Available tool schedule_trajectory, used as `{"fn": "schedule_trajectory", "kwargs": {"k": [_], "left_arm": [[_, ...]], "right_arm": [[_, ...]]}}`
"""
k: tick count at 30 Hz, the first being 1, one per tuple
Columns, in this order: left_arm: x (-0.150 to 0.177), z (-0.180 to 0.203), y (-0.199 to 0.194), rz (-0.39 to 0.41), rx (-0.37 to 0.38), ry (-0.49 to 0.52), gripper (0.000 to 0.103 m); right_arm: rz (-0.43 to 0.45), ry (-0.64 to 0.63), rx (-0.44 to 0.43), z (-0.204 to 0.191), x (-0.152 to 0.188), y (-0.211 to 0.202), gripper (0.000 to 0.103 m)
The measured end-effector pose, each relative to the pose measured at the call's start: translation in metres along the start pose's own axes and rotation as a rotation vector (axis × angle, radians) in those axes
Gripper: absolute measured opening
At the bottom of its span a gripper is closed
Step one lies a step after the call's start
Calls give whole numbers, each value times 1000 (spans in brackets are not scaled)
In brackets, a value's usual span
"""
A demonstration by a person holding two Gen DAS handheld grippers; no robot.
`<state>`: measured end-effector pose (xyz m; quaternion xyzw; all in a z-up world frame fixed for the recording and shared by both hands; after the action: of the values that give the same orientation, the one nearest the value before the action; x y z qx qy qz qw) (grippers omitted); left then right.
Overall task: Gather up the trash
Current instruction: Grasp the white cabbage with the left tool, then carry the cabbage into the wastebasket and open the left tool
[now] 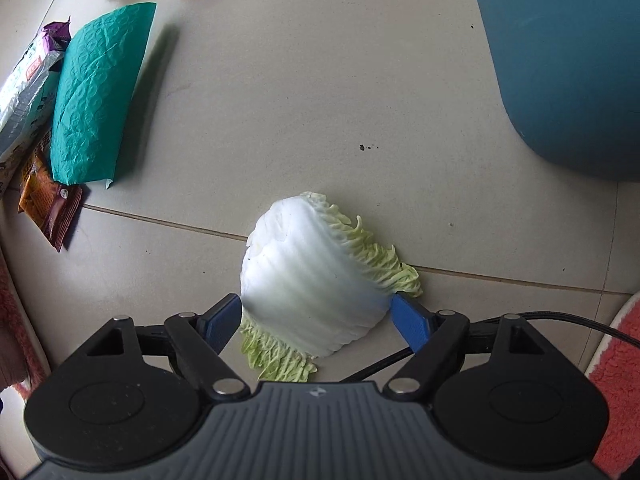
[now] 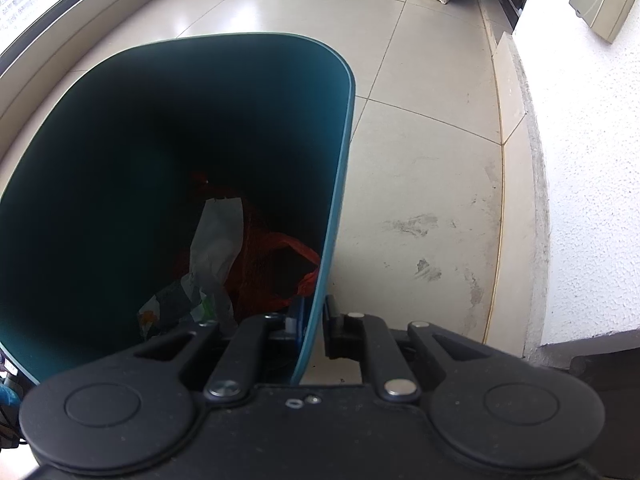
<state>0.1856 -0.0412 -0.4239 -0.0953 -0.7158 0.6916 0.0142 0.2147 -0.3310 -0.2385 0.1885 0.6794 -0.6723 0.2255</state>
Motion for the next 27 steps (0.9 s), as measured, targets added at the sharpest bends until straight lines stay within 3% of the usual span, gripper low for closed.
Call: {"fn": "schedule_trajectory", "kwargs": {"k": [2, 4, 5, 10, 15, 21, 27], "left_arm": [[3, 5, 2, 23, -11, 85, 87], [5, 10, 6, 34, -38, 166, 98], [5, 10, 7, 38, -47, 176, 102], [5, -7, 10, 11, 10, 104, 103], [9, -20, 4, 33, 50, 75, 82], [10, -15, -6, 53, 44, 67, 78], [-7, -22, -51, 127, 96, -15, 78]], "right_arm": [[-3, -1, -3, 1, 0, 0, 9], [-11, 1, -6, 1, 0, 0, 9], [-15, 1, -6, 1, 0, 1, 10], [-24, 0, -2, -1, -1, 5, 9], [-25, -5, 1, -2, -1, 8, 9], [-25, -6, 1, -2, -3, 9, 9], [-23, -5, 2, -3, -3, 12, 9]]}}
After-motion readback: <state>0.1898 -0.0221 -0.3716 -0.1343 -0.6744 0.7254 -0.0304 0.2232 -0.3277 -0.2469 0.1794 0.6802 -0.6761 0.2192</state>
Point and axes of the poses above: each gripper's, at about its wrist camera, not at the fingertips, and y roughly the way its jaws point, z to its right, x to its underside, the point moved 5 cm from there along y, roughly the way its jaws point, and after that the axes turned 11 degrees about z, right-handed, at the moved point
